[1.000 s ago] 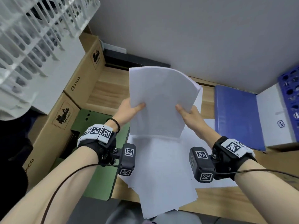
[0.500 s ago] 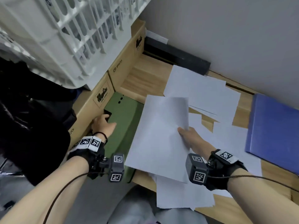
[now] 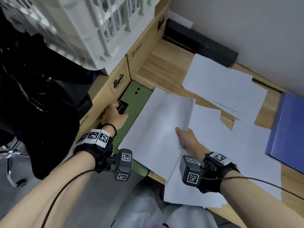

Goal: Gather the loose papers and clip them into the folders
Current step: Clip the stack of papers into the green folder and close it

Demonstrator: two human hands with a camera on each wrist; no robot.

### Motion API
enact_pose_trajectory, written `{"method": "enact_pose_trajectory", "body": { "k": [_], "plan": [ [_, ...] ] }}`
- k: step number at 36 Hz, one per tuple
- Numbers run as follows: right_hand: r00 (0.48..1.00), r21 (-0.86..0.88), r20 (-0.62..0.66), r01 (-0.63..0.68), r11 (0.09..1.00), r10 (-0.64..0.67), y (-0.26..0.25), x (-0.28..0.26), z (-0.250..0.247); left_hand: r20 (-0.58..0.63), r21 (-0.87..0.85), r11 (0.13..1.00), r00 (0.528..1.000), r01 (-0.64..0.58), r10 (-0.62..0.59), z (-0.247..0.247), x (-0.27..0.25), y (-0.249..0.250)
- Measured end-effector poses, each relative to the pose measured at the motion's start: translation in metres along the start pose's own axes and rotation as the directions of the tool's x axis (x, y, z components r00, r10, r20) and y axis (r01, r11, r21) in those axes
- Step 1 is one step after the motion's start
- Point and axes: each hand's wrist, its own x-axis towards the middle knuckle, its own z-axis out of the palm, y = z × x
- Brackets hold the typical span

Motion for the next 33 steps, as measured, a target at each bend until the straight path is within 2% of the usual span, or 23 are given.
{"method": "enact_pose_trajectory", "body": {
  "k": [4,7,13,15,18,22,26,33],
  "plan": [
    [1.0,0.088,0.011,-0.013,0.996,0.012,0.004,0.0,-0.005,0.077,-0.021,0.998,0.995,0.059,-0.058,-0.002,0.006,-0.005],
    [0.999,0.159,0.04,-0.018,0.987,0.011,0.005,0.001,-0.009,0.124,-0.13,0.988,0.99,0.083,-0.067,-0.001,0.004,-0.007],
    [0.999,0.246,0.026,-0.027,0.969,0.021,0.006,0.004,-0.012,0.105,-0.227,0.971,0.993,0.074,-0.051,0.004,-0.003,-0.007],
    [0.999,0.252,0.044,-0.026,0.967,0.016,0.007,0.004,-0.013,0.099,-0.259,0.965,0.995,0.03,-0.004,0.007,-0.007,0.0],
    [0.999,0.29,0.05,-0.009,0.957,-0.006,0.004,0.004,-0.022,0.014,-0.238,0.966,0.994,-0.103,0.109,0.007,-0.014,0.015],
    [0.999,0.339,0.018,0.034,0.94,-0.042,-0.005,0.006,-0.049,-0.033,-0.234,0.957,0.985,-0.173,0.17,0.011,-0.017,0.041],
    [0.998,0.376,-0.036,0.069,0.924,-0.059,-0.012,0.003,-0.088,-0.018,-0.294,0.934,0.979,-0.2,0.204,0.033,-0.021,0.078],
    [0.978,0.456,-0.196,0.161,0.875,-0.078,-0.004,-0.014,-0.174,0.109,-0.314,0.928,0.964,-0.199,0.243,0.101,-0.031,0.143]
  ]
}}
